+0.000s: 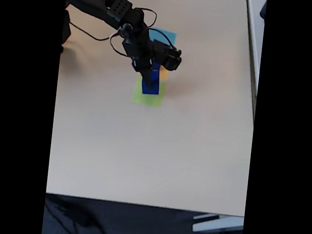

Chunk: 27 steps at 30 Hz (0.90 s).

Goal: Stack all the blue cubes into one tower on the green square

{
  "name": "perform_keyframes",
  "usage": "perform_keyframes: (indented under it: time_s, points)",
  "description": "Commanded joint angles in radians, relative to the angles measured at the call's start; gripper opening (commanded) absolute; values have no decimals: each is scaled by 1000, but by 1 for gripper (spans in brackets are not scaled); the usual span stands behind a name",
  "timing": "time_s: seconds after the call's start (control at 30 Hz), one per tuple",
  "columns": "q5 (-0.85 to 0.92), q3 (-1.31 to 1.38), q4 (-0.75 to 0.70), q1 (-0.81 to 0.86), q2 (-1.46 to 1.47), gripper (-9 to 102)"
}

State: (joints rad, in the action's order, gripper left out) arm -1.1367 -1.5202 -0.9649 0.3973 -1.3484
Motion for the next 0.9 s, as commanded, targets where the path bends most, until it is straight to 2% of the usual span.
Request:
perform_keyframes:
  time_s: [0.0,0.87]
  points:
    - [-25,8,23,8,-8,11]
    - [-106,-11,54,-41,18,10]
